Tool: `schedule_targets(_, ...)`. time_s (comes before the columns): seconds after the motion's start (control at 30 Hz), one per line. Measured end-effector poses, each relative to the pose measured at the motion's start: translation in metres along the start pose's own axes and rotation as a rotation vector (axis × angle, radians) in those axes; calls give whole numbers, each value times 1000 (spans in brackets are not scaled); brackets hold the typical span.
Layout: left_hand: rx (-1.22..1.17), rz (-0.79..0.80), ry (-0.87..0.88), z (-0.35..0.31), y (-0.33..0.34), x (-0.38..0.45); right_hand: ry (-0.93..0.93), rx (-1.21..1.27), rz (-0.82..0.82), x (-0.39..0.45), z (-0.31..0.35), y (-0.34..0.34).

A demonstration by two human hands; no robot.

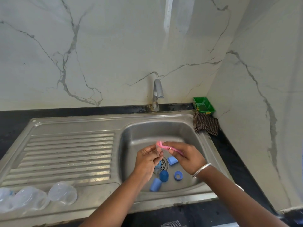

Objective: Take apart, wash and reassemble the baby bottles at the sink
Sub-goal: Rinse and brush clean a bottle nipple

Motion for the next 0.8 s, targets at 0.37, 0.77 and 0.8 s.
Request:
schedule_targets(0.37, 178, 88, -25, 3, 2, -3, -36, -276, -91, -10, -21, -34)
schedule_targets(0.77, 29, -53, 20, 1, -15, 7, 88, -92, -15, -20, -28, 9)
schedule_targets(0.8, 32, -53, 20, 2, -16, 6, 86, -79, -16, -21, -27, 9)
Point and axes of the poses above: each hand's wrist, its own x-axis towards the middle knuckle, its own y-axis out of the palm, z = x × y, the point moved 9 cm from there along x, towards the middle knuckle, and after that the axes turned 7 degrees about -y, right-handed, at the moved point
